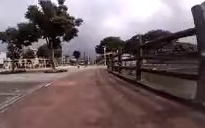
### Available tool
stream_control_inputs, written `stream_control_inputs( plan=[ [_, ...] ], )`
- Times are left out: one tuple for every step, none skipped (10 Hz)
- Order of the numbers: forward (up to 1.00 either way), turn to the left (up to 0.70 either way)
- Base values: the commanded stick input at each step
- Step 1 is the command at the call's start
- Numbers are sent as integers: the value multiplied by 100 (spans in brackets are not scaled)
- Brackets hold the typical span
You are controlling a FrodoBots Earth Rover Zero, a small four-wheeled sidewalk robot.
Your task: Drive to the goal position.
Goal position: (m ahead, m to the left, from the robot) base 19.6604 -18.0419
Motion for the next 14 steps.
stream_control_inputs(
  plan=[
    [100, 39],
    [100, 0],
    [100, 0],
    [100, 0],
    [100, 17],
    [100, 39],
    [100, 35],
    [100, 17],
    [100, 0],
    [100, 0],
    [100, 0],
    [100, 40],
    [100, 40],
    [100, 35]
  ],
)
